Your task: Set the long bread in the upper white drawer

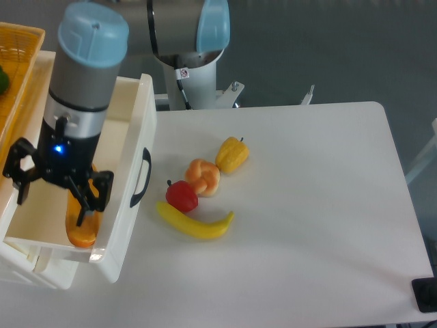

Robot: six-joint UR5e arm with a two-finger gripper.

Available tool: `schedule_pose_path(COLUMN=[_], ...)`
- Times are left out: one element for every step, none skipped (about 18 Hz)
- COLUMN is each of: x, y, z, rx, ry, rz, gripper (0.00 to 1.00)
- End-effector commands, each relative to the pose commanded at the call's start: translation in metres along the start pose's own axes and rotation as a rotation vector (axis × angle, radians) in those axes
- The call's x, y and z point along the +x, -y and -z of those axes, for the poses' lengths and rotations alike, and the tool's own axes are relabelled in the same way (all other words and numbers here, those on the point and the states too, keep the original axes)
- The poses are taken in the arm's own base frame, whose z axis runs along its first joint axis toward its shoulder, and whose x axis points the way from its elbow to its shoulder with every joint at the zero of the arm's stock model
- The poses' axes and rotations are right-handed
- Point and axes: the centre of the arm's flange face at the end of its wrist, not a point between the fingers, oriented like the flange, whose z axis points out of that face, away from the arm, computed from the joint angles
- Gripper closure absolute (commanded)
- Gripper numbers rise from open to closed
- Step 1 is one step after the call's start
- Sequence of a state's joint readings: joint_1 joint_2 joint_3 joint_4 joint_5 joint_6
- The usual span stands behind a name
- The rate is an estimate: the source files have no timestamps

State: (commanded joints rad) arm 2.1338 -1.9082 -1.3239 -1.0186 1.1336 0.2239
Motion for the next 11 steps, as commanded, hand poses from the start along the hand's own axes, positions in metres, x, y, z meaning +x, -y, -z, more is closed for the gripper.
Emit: schedule_pose_path(x=[-0.001,-0.002,-0.002,-0.004,-0.006,-0.008,-0.009,-0.008,-0.011,-0.013,-0.015], y=[0.0,0.002,0.003,0.004,0.004,0.004,0.004,0.005,0.005,0.004,0.003], z=[-0.002,-0.002,-0.003,-0.006,-0.007,-0.007,-0.01,-0.011,-0.015,-0.02,-0.024], rx=[-0.003,0.001,0.009,0.014,0.014,0.015,0.012,0.012,0.006,0.0,-0.006], ry=[-0.001,0.0,0.002,0.003,0.005,0.006,0.005,0.004,0.003,0.001,0.0], rz=[0.001,-0.004,-0.012,-0.019,-0.019,-0.021,-0.021,-0.023,-0.02,-0.017,-0.014], gripper=[0.0,0.0,0.0,0.0,0.0,0.0,0.0,0.0,0.0,0.0,0.0])
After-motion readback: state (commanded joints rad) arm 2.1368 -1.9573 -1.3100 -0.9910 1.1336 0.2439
